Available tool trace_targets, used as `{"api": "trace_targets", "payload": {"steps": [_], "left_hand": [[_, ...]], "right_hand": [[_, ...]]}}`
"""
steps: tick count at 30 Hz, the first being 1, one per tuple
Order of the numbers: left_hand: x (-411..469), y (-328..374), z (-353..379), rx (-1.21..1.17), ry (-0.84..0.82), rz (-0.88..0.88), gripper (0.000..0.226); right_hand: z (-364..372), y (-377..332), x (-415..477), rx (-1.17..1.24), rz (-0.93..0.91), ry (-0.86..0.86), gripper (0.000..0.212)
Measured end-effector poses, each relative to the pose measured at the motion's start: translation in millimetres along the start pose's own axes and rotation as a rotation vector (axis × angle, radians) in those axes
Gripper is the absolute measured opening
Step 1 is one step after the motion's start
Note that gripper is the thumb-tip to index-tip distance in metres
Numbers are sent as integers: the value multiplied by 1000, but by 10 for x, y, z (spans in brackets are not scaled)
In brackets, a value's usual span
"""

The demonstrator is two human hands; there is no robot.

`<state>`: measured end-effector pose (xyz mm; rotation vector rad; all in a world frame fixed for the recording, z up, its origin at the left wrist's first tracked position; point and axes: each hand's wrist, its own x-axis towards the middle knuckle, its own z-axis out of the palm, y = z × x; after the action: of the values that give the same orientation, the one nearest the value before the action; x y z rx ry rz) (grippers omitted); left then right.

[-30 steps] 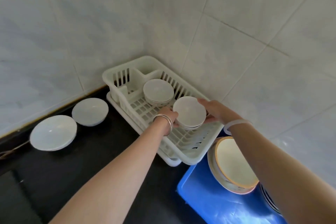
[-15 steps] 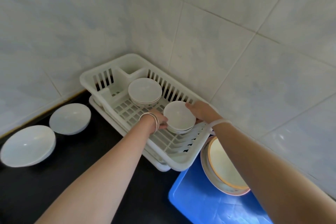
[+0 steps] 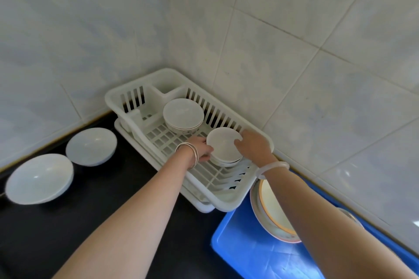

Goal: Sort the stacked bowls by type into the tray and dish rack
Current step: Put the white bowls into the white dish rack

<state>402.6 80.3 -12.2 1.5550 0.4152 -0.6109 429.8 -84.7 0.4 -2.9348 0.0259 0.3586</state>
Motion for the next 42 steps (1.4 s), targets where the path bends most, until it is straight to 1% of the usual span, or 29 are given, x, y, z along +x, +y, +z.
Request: {"api": "trace_targets", "payload": {"steps": [5,9,11,13,16,20,23,25,27,29,31,35,38,40,42], "left_hand": [[-78,0,-62,96,27,79,38],[-276,50,-247,183,81,190,46],[-430,16,-391,245,180,275,43],[-612,-87,-556,229,296,335,38],[-898,-359,-849,201,469,371,35],[-1174,-813,-1268,169,727,317,36],[-1284,-1124,-1598,172,933,264,42],[-1317,-1300,-1833,190,1045,218,45],[-1337,-1468,-2041,233,1116,161,47],[-1343,-1619,-2189,245,1157,98,51],[-1332,-1730,-2277,174,1166,57,57],[-1269,-1804,-2388,-73,1113,38,69],[-1244,-1835,-2400,-231,1092,30,68],[-1240,-1880,-2392,-293,1085,55,65],[-1228,-1927,-2413,-322,1067,75,64]], "right_hand": [[-135,-86,-106,61,-13,24,35],[-258,-356,-343,205,-60,-6,37],[-282,-584,-493,321,-105,-10,37],[-248,-844,-658,429,-156,-16,34],[-77,-1276,-869,561,-215,-62,28],[313,-1820,-954,617,-246,-147,27],[669,-2114,-897,637,-188,-259,22],[879,-2258,-811,624,-148,-302,24],[1028,-2388,-720,621,-127,-313,29],[1126,-2529,-626,579,-144,-332,33],[1195,-2671,-543,543,-156,-352,35],[1291,-2846,-425,598,-78,-404,20],[1314,-2909,-381,762,28,-460,13],[1336,-2914,-341,865,77,-445,22],[1328,-2885,-345,940,89,-405,24]]}}
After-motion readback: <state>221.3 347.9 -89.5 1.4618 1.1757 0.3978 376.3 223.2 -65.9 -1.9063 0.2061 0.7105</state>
